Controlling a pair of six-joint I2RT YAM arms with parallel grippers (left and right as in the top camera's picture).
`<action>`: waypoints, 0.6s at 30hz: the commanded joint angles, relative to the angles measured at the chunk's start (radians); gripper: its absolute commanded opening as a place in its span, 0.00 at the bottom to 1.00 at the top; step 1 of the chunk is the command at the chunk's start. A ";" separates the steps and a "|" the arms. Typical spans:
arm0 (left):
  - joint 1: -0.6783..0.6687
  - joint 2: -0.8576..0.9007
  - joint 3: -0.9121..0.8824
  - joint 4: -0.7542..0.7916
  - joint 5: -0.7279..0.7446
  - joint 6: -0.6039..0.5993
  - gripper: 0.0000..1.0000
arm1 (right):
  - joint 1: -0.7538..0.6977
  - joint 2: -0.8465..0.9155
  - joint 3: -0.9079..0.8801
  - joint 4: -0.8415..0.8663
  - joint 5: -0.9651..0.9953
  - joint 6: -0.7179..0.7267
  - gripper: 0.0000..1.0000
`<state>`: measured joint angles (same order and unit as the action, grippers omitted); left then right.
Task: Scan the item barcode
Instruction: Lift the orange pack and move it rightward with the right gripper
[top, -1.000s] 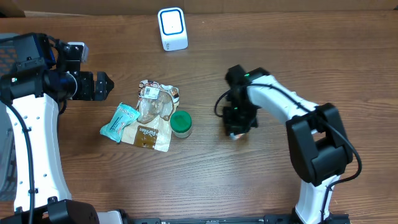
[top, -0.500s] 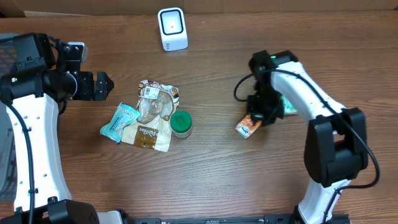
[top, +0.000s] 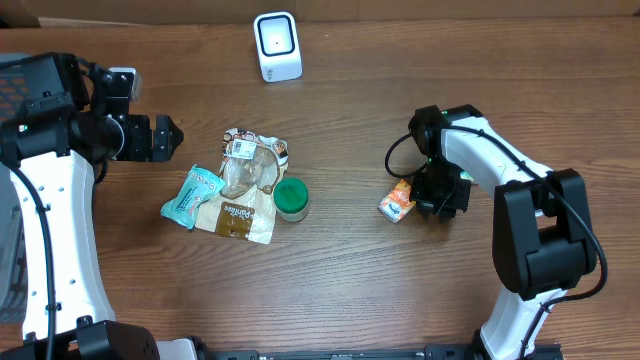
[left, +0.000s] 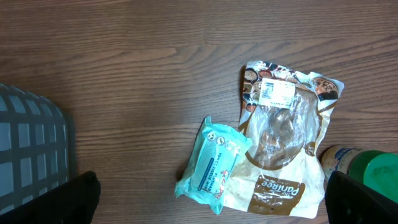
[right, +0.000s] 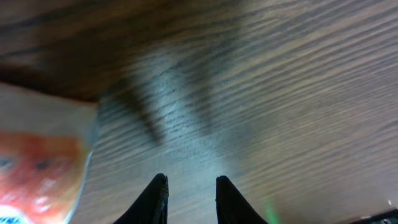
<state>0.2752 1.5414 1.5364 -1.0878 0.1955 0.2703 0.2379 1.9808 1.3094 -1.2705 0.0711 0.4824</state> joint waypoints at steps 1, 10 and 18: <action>-0.001 -0.006 0.025 0.000 0.011 0.014 0.99 | 0.002 -0.024 -0.040 0.043 0.016 0.021 0.23; -0.001 -0.006 0.025 0.000 0.011 0.014 1.00 | 0.002 -0.023 -0.067 0.245 0.001 -0.013 0.23; -0.001 -0.006 0.025 0.000 0.011 0.014 0.99 | 0.002 -0.023 -0.052 0.436 -0.211 -0.175 0.23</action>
<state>0.2752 1.5414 1.5364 -1.0878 0.1955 0.2703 0.2375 1.9549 1.2537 -0.8646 -0.0322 0.3824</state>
